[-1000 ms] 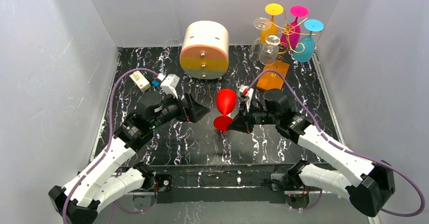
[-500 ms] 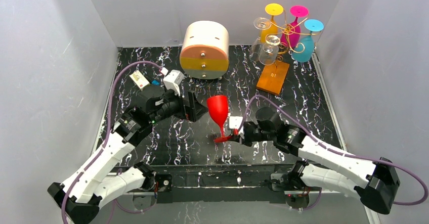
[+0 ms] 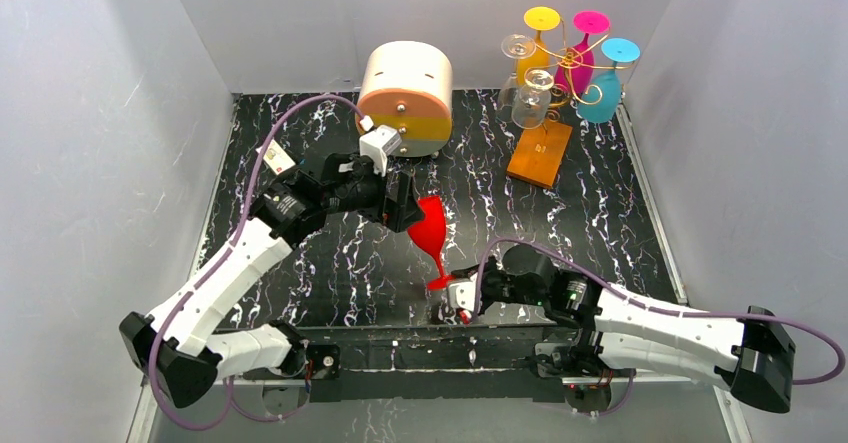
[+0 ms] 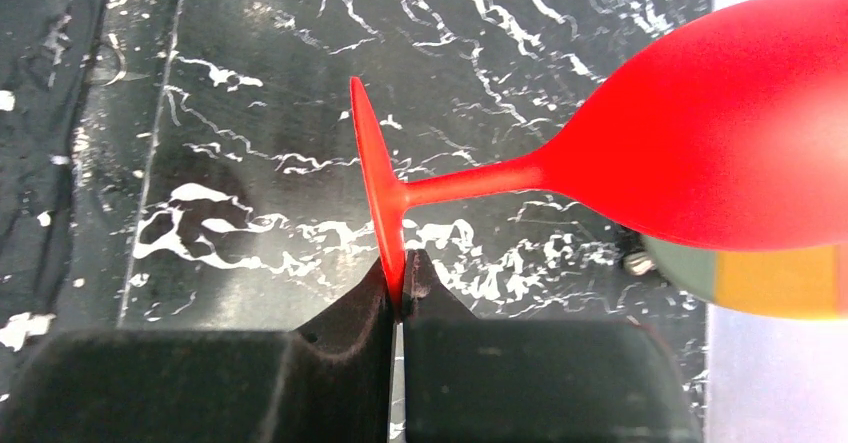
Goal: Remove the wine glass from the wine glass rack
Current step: Place the wine glass at the center of the board.
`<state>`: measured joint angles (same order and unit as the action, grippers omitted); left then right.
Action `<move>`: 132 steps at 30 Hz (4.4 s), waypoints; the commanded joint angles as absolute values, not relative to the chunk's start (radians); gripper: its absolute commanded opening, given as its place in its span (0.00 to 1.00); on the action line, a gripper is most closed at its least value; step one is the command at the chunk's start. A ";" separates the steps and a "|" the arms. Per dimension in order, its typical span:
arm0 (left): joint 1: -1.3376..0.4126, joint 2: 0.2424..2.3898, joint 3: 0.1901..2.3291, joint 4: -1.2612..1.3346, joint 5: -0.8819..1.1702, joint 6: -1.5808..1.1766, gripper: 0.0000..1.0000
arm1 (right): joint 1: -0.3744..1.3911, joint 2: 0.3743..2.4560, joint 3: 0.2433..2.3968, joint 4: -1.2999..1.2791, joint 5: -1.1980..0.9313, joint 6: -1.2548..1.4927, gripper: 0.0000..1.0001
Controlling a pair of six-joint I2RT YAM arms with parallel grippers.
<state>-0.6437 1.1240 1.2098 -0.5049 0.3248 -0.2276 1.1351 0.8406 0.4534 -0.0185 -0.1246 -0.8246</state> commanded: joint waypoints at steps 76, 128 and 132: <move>-0.407 1.363 1.248 -0.607 0.895 -0.233 0.00 | 1.183 0.811 0.422 0.178 -0.005 -1.068 0.17; -0.386 1.249 1.224 -0.569 -0.328 -0.211 0.00 | 1.182 0.796 0.687 0.091 0.264 0.005 0.78; -0.377 1.301 1.214 -0.536 -0.338 -0.229 0.00 | 1.183 0.892 0.810 -0.103 0.360 0.284 0.88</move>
